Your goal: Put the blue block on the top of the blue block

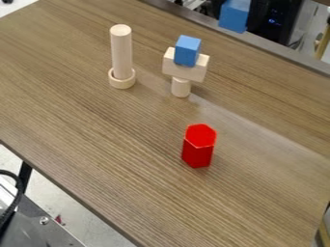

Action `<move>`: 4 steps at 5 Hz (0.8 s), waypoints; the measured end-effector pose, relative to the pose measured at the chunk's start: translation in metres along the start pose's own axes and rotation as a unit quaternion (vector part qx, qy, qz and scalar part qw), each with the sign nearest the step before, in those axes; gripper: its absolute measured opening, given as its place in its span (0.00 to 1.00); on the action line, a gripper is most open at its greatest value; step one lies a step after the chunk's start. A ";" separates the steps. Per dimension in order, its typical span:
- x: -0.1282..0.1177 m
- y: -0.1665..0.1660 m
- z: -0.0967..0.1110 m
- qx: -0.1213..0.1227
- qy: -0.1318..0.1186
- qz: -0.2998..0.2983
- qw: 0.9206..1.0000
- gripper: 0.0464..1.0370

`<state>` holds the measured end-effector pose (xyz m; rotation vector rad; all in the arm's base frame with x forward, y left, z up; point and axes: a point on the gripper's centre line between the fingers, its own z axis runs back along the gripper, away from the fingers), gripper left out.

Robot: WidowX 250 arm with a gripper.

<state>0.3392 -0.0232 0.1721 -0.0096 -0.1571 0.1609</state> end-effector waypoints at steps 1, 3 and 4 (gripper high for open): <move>0.002 0.018 -0.008 0.001 0.003 0.011 1.000 0.55; 0.004 0.037 -0.030 -0.006 0.010 0.014 1.000 0.55; 0.005 0.047 -0.039 0.003 0.008 0.014 1.000 0.55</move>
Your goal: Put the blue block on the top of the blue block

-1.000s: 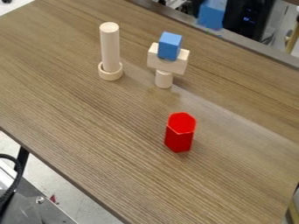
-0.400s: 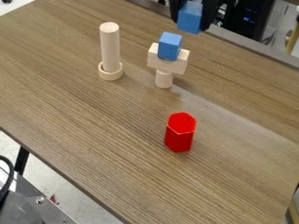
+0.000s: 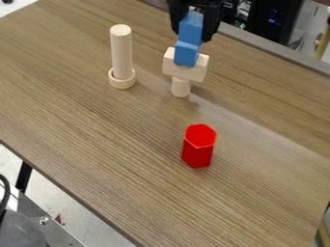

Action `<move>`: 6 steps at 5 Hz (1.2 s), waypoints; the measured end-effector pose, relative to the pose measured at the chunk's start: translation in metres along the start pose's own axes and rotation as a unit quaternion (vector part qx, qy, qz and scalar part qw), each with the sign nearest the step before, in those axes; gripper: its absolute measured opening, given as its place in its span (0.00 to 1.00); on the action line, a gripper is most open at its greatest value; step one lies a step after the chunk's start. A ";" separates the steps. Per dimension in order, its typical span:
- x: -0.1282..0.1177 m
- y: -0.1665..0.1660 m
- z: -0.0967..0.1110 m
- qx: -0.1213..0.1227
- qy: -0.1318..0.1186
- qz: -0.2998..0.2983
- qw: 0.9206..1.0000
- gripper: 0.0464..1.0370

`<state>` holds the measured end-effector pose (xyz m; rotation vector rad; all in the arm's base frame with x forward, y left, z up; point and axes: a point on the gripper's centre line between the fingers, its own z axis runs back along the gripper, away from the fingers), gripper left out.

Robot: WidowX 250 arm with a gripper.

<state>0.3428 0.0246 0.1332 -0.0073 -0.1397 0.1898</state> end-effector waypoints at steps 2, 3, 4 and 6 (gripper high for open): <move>0.006 0.005 -0.015 0.002 0.007 0.000 1.000 0.55; 0.011 0.004 -0.017 0.002 0.004 -0.001 1.000 0.55; 0.016 0.005 -0.013 0.001 -0.003 0.002 1.000 0.55; 0.018 0.010 -0.015 0.002 0.000 0.010 1.000 0.55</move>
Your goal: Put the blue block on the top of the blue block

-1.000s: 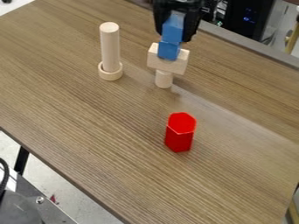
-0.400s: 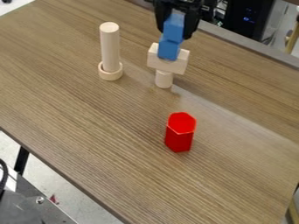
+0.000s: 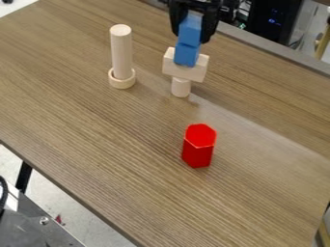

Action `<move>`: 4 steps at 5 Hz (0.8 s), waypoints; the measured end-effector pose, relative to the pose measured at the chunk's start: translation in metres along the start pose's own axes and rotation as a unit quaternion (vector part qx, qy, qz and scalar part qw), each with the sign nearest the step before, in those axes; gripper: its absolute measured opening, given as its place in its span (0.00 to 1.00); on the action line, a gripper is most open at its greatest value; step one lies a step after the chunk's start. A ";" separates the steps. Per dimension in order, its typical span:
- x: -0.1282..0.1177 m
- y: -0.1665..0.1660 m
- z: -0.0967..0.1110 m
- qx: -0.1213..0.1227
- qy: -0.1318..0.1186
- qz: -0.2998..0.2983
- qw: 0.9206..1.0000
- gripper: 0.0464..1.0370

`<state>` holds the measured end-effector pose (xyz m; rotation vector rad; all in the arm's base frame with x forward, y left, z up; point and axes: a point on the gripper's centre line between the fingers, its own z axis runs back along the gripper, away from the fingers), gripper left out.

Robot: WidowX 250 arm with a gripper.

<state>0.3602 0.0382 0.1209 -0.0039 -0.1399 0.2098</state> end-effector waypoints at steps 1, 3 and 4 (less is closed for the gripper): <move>0.001 0.005 0.000 0.001 -0.001 0.007 1.000 0.55; 0.001 0.005 0.000 0.001 -0.002 0.005 1.000 0.55; 0.001 0.004 -0.001 -0.001 -0.005 0.004 1.000 0.55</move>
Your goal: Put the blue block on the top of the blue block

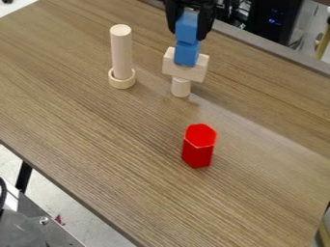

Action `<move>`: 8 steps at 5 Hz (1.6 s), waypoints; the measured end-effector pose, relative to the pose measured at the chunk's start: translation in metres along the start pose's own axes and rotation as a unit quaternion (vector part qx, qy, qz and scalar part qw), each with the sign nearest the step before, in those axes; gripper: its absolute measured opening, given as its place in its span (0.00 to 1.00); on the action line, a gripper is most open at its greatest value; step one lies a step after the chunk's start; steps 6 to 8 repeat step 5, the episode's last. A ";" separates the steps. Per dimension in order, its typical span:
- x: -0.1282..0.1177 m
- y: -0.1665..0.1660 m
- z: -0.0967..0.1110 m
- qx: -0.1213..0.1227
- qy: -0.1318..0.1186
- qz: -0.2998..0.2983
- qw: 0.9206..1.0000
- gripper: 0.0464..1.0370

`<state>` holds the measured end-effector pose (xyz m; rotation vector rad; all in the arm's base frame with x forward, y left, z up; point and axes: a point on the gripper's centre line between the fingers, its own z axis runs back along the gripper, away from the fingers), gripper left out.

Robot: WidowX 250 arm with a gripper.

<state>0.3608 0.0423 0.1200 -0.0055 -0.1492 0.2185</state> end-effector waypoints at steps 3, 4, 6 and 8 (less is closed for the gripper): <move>-0.002 -0.005 -0.005 0.004 0.008 -0.006 1.000 0.97; -0.002 -0.005 -0.006 0.004 0.009 -0.007 1.000 0.96; -0.003 -0.008 0.004 0.005 0.000 -0.008 1.000 0.96; -0.003 -0.008 0.004 0.005 0.000 -0.008 1.000 0.96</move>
